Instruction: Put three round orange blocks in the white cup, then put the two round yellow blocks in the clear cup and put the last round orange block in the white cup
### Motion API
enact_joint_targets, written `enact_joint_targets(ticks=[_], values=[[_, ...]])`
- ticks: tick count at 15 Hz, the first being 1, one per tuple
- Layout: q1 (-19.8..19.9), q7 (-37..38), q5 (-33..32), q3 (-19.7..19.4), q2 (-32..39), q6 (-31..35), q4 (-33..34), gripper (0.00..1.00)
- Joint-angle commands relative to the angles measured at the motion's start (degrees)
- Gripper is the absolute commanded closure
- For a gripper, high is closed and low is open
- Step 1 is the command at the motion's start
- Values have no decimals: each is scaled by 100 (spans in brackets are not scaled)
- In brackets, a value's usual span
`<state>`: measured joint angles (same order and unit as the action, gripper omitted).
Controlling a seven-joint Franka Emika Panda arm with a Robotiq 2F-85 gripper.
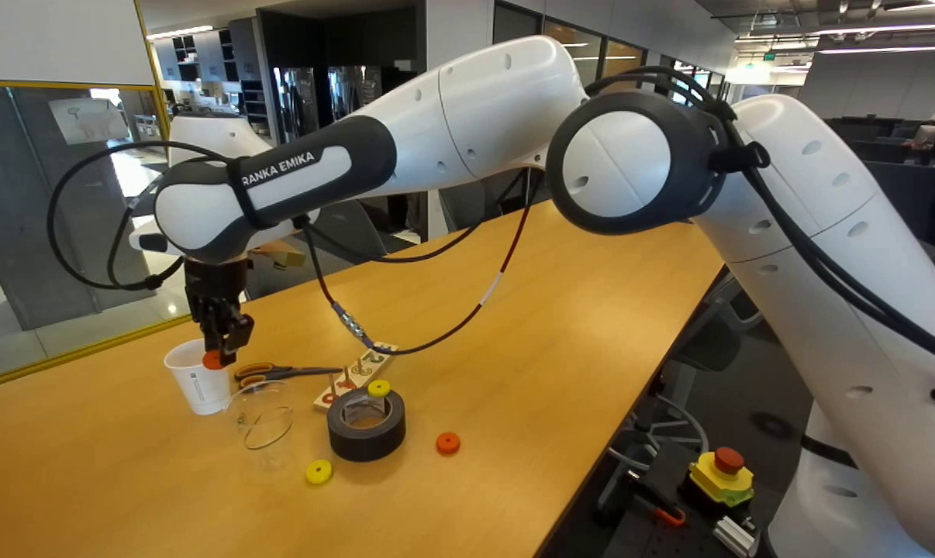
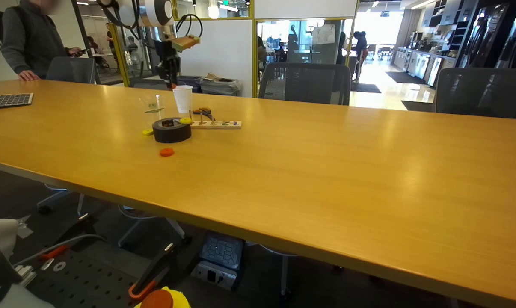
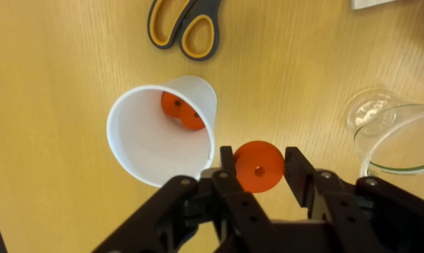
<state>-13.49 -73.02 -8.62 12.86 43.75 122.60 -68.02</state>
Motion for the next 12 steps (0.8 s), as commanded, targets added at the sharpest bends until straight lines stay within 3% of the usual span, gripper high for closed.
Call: enact_joint_targets(ticks=[1,12], values=[[-283,209,-61,-76,511,-359,983,83],[-497,490,-81,-362,1373,-514,2455,84]])
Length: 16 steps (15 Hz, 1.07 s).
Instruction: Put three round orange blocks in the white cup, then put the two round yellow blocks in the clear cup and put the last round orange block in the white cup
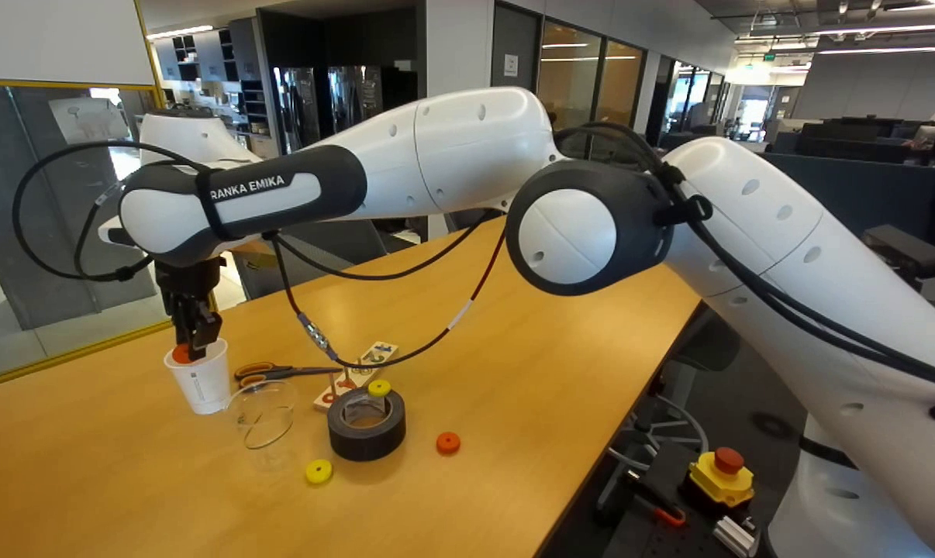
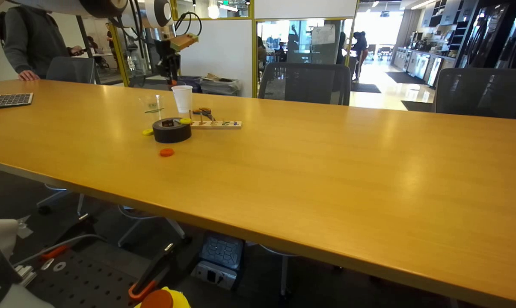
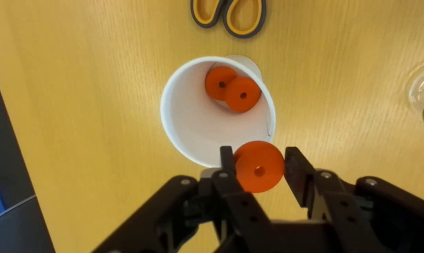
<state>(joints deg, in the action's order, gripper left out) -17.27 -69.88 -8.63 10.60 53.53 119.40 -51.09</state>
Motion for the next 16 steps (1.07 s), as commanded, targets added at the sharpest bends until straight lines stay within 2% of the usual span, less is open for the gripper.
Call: enact_joint_targets(ticks=[1,9,10,12,15,16], values=[[-123,196,-81,-164,471,-184,866,84],[-149,401,-65,-381,936,-256,1482,83],[-154,474,-65,-415,953,-296,1523,34],[-177,657,-84,-506,942,-375,1563,29],[-187,1020,-38,-584,817,-611,1568,5],[-187,1169,-18,-602,767,-695,1581,1]])
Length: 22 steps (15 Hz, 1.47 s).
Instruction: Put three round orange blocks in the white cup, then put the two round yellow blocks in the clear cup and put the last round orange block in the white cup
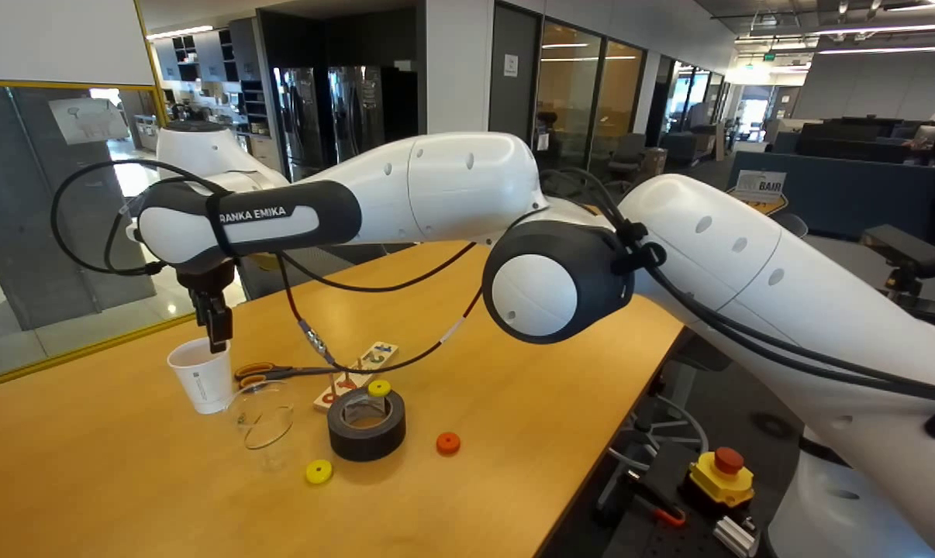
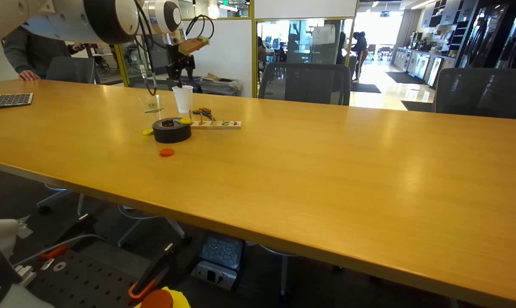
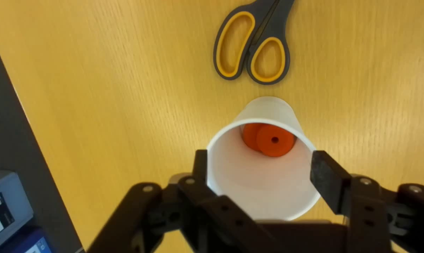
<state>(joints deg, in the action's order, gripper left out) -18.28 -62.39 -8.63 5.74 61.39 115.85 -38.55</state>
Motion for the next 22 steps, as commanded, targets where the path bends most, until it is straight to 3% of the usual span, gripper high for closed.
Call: enact_joint_targets(ticks=[1,6,12,17,22], values=[[-95,619,-10,-141,-68,-446,351,0],[-170,2011,-124,-482,-554,-1432,328,0],[20,3151,52,-730,-1116,-2516,-43,0],[367,3741,246,-660,-1538,-2645,-674,0],[768,3916,614,-607,-2189,-2387,-2019,0]])
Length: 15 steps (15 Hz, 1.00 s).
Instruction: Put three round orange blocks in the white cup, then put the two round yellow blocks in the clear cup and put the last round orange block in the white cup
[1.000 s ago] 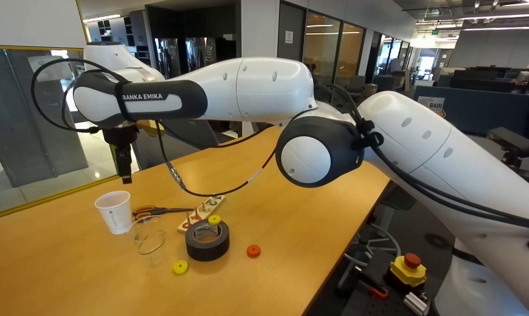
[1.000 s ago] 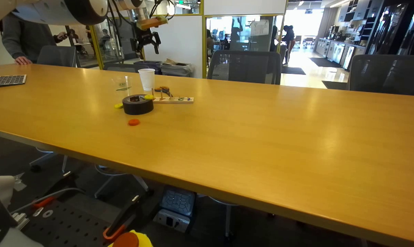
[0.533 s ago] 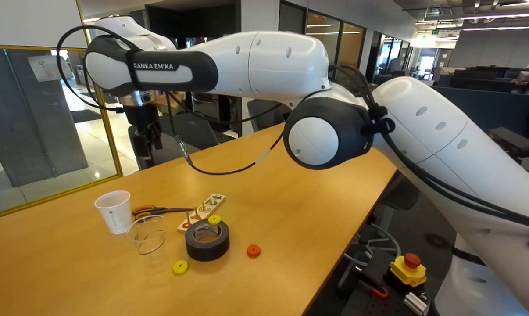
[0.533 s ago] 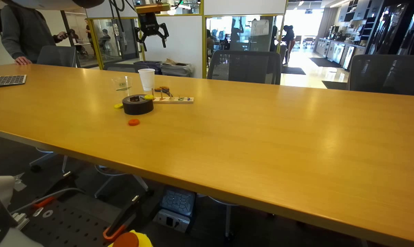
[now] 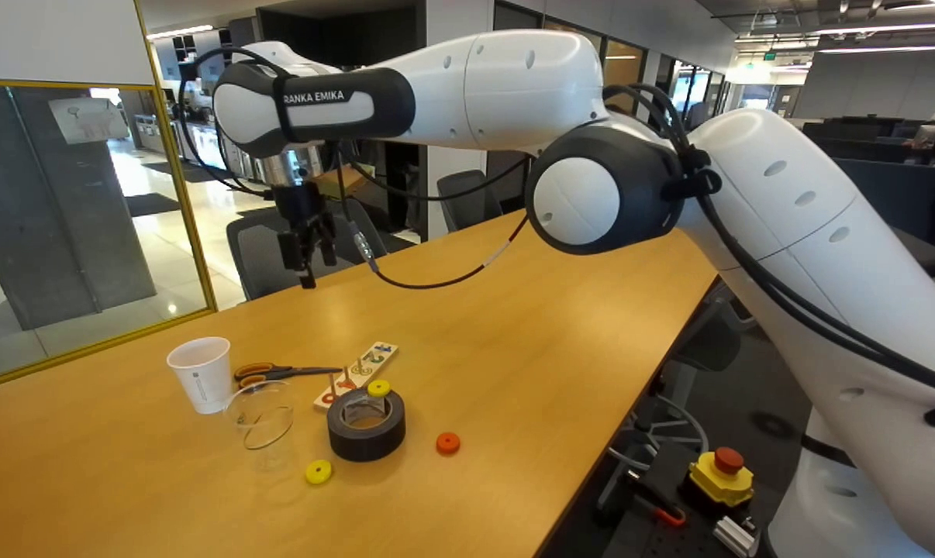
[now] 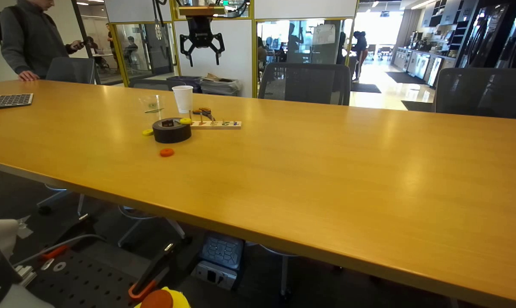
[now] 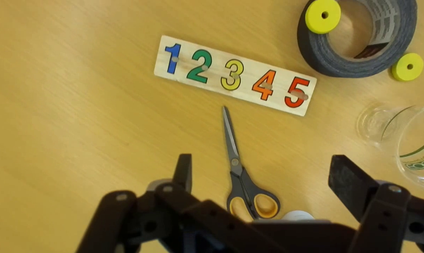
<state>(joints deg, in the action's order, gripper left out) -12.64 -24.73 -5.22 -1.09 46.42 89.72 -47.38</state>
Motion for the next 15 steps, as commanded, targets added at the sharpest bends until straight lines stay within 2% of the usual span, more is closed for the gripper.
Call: enact_joint_targets(ticks=[1,7,8,15], values=[[269,139,342,75,-807,261,-1383,0],[499,101,714,62,-1576,887,-2952,0],[675,216,589,332,-1697,1049,-3197,0],[797,582,595,583,-2609,2566,-5133,0]])
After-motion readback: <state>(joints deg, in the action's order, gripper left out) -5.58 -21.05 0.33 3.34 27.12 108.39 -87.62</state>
